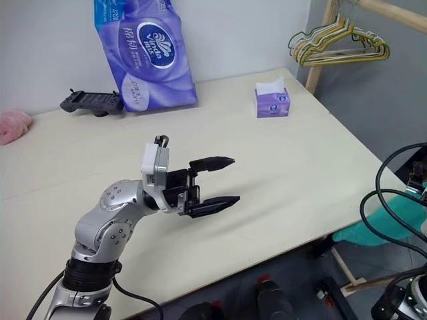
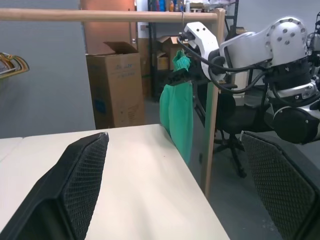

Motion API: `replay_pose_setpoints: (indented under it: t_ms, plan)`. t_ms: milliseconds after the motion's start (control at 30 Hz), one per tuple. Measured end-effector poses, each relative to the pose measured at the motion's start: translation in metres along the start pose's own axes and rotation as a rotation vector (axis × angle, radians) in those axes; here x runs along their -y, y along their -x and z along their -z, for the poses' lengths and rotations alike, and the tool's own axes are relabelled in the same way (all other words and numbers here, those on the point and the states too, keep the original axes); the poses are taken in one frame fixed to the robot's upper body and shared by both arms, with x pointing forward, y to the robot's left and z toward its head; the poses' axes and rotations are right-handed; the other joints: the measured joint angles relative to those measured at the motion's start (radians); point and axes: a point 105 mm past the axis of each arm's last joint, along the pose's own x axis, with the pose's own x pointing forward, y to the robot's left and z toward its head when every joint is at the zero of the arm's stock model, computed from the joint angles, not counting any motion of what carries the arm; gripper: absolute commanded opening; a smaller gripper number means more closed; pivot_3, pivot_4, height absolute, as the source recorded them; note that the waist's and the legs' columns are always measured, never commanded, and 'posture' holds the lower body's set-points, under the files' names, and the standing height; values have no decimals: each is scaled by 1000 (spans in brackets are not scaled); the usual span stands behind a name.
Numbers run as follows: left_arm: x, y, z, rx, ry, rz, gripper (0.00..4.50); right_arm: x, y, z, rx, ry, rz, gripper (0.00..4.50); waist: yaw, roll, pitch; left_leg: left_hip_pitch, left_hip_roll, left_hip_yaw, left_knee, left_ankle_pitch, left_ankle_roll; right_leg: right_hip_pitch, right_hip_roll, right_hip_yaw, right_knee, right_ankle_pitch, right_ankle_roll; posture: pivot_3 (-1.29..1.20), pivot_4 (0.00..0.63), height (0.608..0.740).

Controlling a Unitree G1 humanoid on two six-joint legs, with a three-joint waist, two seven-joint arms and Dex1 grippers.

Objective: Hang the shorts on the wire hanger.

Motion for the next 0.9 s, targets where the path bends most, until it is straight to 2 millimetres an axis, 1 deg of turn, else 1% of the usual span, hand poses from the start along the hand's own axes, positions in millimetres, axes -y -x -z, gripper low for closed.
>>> replay_pose_setpoints:
  t_ms: [33, 67, 100, 133, 167, 233, 333, 400, 500, 600, 700, 800, 867, 900]
  plan:
    - [0, -1, 0, 1, 1, 3, 4500, 1, 3, 3, -7, -5, 6, 4473, -1, -2, 1, -1, 1, 0, 0, 0, 0, 0, 0, 0, 0, 0, 0, -346, 203, 740]
    - [2, -3, 0, 5, 2, 12, 4500, 4, 8, 3, -13, 50, 2, 4473, 6, 2, 4, -3, -1, -3, 0, 0, 0, 0, -2, -2, 0, -1, 0, -350, 203, 740]
    - [1, 0, 1, -5, 3, 6, 4500, 2, 14, 6, -57, 80, -12, 4473, 7, 2, 9, -2, -2, -1, 0, -1, 1, 0, -3, -1, 0, -2, 1, -351, 203, 740]
    - [0, 2, 1, -8, 2, -1, 4500, -1, 20, 7, -94, 60, -13, 4473, 4, 0, 13, -1, -2, 1, 0, -1, 1, 0, -3, 0, 0, -3, 2, -354, 204, 740]
    - [0, 1, 0, -5, 0, -1, 4500, -7, 26, 5, -122, 10, -25, 4473, -1, -8, 17, 0, -1, 2, 0, -1, 1, 3, 0, 0, 0, -6, 6, -354, 204, 740]
    - [1, -1, 0, 3, 5, 5, 4500, -15, 32, 3, -126, -32, -37, 4473, -9, -14, 21, 2, 2, 2, 0, -1, 1, 5, 3, 0, -2, -7, 7, -353, 205, 740]
    - [2, -1, 1, 2, 8, 10, 4500, -30, 39, 1, -120, -66, -68, 4473, -13, -14, 21, 2, 2, 1, 1, -1, 0, 3, 3, 1, -3, -7, 8, -354, 201, 740]
    - [2, -1, 1, 2, 8, 11, 4500, -36, 40, -1, -117, -63, -86, 4473, -13, -14, 21, -1, 2, 2, 1, 0, -1, 1, 2, 1, -3, -7, 8, -354, 201, 740]
    - [2, -1, 1, 1, 8, 11, 4500, -40, 41, -11, -82, -40, -115, 4473, -8, -14, 22, -1, 2, 1, 1, 0, 0, 1, 1, 2, -3, -7, 8, -348, 199, 740]
    - [2, -1, 1, 2, 8, 11, 4500, -43, 41, -9, -89, -50, -139, 4473, 1, -14, 22, -1, 1, 1, 1, 0, 0, 1, 1, 2, -3, -7, 8, -338, 196, 740]
    - [2, -1, 1, 4, 9, 11, 4500, -53, 42, -7, -100, -35, -229, 4473, 7, -14, 22, -1, 1, 1, 1, 0, 0, 0, 1, 2, -3, -7, 8, -326, 194, 740]
    - [3, -1, 0, 3, 9, 11, 4500, -65, 41, -13, -90, 70, -352, 4473, 8, -14, 22, -1, 1, 2, 1, -1, 0, 0, 1, 2, -3, -7, 8, -309, 196, 740]
    - [4, -1, -1, 2, 3, 4, 4500, -71, 42, -17, -87, 99, -425, 4473, 11, -15, 22, -1, 2, 1, 1, -1, 0, 1, 0, 1, -3, -7, 8, -294, 192, 740]
    - [4, 0, -1, -3, 2, -1, 4500, -74, 42, -18, -93, 109, -464, 4473, 11, -15, 22, -1, 2, 1, 1, -1, 1, 0, -3, 1, -3, -7, 7, -288, 192, 740]
